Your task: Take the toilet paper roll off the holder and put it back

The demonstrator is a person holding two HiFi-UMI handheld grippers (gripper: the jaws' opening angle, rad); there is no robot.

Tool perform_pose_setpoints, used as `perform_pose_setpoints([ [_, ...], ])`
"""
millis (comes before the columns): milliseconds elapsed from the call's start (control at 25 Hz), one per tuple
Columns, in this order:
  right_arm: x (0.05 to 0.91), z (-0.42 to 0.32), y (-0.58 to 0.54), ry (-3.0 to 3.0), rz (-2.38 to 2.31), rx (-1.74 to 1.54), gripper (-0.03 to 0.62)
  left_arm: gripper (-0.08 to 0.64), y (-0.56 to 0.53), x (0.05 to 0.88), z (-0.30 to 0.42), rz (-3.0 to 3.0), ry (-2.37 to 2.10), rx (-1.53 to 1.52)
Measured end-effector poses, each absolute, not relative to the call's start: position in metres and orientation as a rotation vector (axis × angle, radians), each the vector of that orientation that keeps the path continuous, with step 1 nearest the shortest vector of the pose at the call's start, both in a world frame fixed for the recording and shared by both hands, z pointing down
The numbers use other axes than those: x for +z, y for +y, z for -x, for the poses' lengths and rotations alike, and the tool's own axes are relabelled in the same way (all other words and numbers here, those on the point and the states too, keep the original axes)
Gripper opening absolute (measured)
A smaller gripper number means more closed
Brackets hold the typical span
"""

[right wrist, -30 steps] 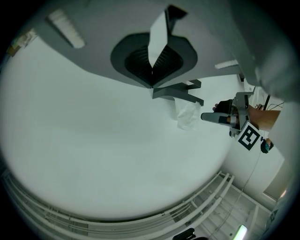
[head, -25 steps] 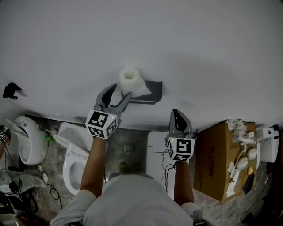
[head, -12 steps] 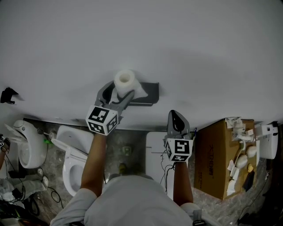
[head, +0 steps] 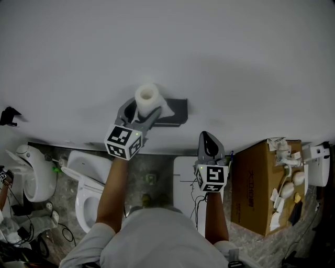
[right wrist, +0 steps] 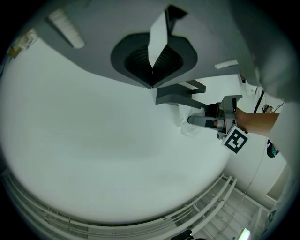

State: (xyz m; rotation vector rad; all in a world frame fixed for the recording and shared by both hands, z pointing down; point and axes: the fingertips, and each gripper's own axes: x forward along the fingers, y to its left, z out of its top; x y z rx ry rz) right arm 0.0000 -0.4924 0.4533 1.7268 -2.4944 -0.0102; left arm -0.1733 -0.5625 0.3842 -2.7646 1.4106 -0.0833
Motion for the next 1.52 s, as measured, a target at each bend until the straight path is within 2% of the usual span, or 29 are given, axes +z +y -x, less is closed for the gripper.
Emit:
perform_pose_setpoints([
  [760, 0.442, -0.004, -0.477, -2.475, -1.778, -0.031, 0.002, 0.311, -0.551, 0.357, 0.165, 2.739, 1.335, -0.028],
  [1520, 0.437, 0.008, -0.452, -2.493, -1.775, -0.056, 0.002, 0.311, -0.541, 0.294, 0.172, 2.706, 1.282, 0.046],
])
